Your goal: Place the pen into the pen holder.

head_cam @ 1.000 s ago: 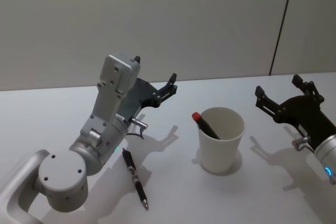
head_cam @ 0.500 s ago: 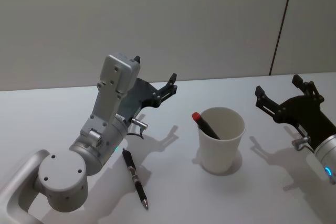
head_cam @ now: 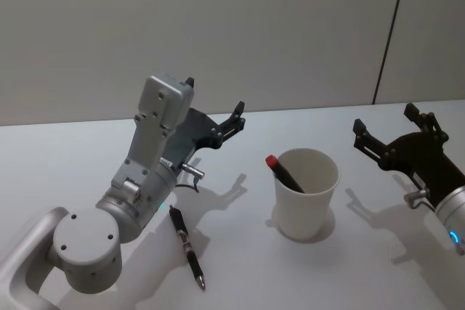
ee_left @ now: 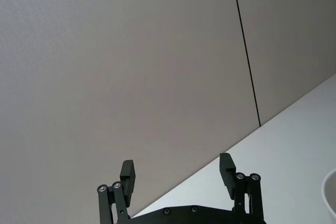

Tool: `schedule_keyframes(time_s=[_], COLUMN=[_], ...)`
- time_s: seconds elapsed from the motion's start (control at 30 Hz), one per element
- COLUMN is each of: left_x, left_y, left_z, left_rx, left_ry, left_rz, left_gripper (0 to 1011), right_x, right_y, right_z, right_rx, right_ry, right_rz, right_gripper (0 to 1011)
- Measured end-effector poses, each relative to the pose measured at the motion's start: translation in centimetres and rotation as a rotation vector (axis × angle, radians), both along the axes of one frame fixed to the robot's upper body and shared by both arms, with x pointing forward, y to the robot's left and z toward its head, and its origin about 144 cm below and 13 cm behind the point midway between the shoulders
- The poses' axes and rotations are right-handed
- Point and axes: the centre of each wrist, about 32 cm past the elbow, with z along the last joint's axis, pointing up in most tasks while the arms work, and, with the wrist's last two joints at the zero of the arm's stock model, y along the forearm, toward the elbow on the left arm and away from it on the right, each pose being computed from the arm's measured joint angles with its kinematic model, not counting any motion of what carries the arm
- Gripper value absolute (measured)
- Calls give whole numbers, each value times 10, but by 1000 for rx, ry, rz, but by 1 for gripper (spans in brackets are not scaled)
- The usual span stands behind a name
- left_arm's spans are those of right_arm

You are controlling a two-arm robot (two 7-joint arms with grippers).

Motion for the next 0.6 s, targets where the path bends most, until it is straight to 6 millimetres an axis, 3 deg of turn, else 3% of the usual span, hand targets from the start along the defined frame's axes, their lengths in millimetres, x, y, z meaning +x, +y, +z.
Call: schedule_keyframes(time_s=[0.6], left_x=[0], left_y=[0], left_z=[0], left_rx=[0], left_ry=[0], left_rz=[0], left_gripper=[1001], right_x=[0], right_y=[0], right_z=[0], right_rx=[0], right_ry=[0], right_rz=[0], right_gripper=[1001])
